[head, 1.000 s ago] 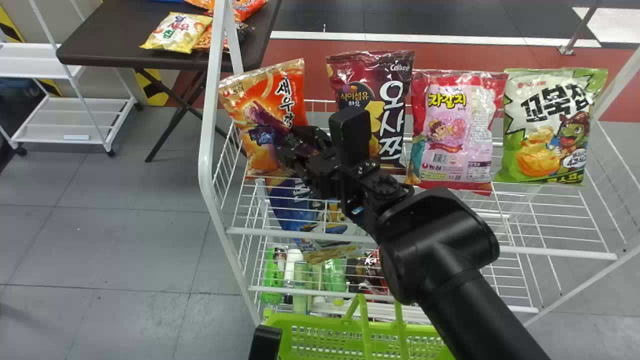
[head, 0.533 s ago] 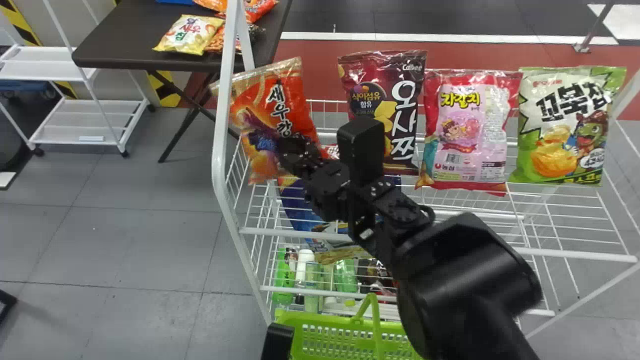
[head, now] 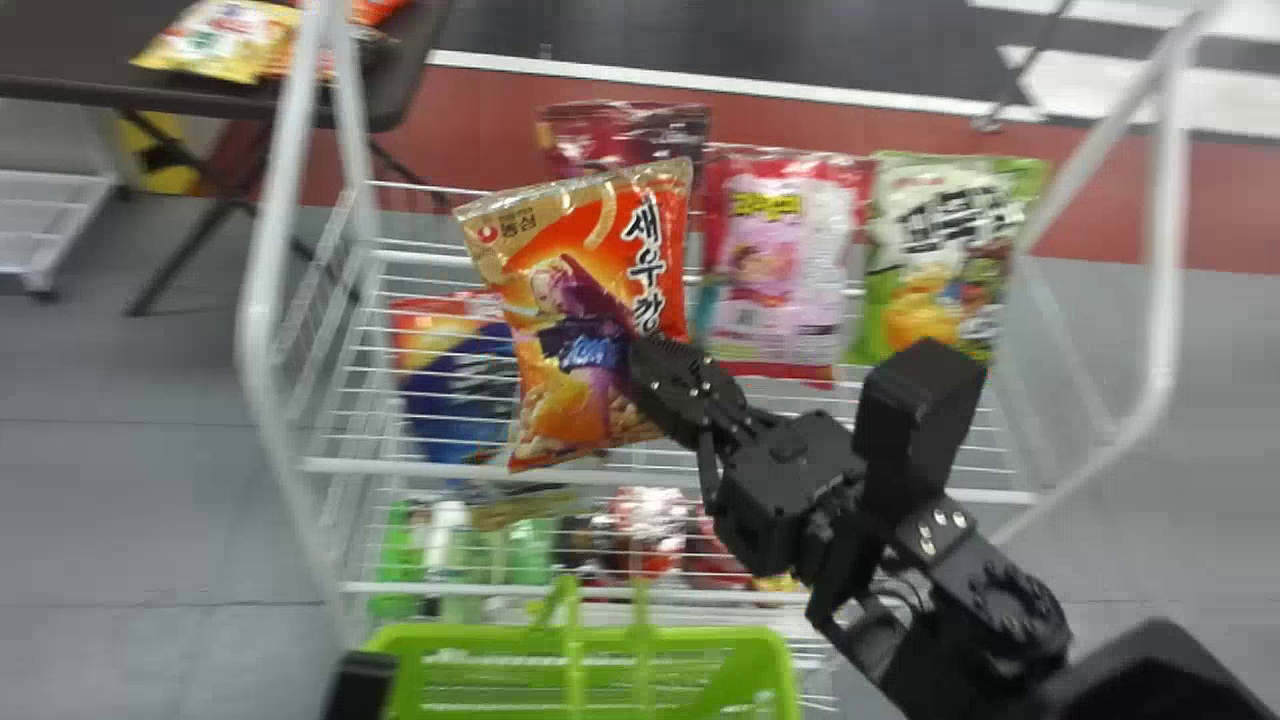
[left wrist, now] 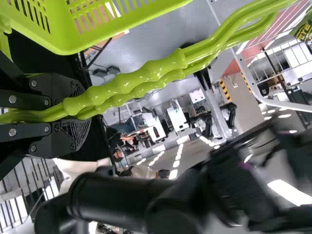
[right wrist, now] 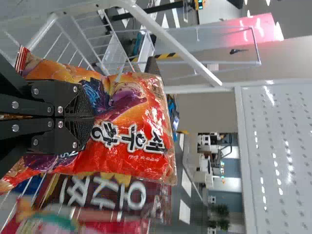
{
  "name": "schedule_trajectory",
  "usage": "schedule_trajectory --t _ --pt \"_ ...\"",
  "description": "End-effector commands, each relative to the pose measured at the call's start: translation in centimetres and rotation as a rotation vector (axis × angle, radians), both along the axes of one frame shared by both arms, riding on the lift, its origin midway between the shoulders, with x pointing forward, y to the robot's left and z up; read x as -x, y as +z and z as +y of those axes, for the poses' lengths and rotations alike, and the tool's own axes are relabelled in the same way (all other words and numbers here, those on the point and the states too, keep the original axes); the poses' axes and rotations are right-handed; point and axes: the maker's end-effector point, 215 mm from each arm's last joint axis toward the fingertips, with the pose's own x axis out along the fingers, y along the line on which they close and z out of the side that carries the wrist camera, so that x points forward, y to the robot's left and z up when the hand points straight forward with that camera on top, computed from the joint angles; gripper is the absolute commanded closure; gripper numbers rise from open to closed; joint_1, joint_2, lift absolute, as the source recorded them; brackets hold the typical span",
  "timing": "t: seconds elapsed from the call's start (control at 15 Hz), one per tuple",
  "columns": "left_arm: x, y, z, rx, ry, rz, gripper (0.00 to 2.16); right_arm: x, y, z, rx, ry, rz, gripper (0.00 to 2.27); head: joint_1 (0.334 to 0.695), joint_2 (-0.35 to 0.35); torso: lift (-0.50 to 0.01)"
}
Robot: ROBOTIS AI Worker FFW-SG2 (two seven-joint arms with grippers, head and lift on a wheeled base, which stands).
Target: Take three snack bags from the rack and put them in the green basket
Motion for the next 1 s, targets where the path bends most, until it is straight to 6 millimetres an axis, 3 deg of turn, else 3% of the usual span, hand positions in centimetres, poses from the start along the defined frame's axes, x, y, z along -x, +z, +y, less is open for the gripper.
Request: schedule_trajectory --t 0.0,0.27,0.4,0.53,0.73,0.93 --pt "-0.1 -0.3 0.3 0.0 0.011 0.012 1.76 3.0 1.1 -4.2 0.039 -0.033 0.015 2.03 0.695 -0.326 -0.007" --pt "-1.5 -0.1 1.5 0.015 0.089 -0.017 1.76 6.9 -2.7 -8.9 0.191 -0.039 0.204 2.03 0.695 -0.35 -0.007" --pt "-2.5 0.1 2.1 0.02 0.115 -0.025 1.76 9.4 -4.4 -10.4 0.221 -0.04 0.313 2.03 0.695 -0.35 -0.007" --pt "-2.8 0.2 2.2 0.018 0.121 -0.03 1.76 12.9 -7.4 -11.4 0.225 -0.049 0.488 2.03 0.695 -0.35 -0.007" --pt "-2.4 0.2 1.6 0.017 0.11 -0.03 1.76 18.1 -10.1 -9.1 0.043 0.017 0.728 2.03 0.695 -0.35 -0.007" --pt "-2.1 0.3 1.0 0.019 0.099 -0.031 1.76 19.7 -11.6 -6.4 -0.044 0.085 0.797 2.03 0.695 -0.35 -0.007"
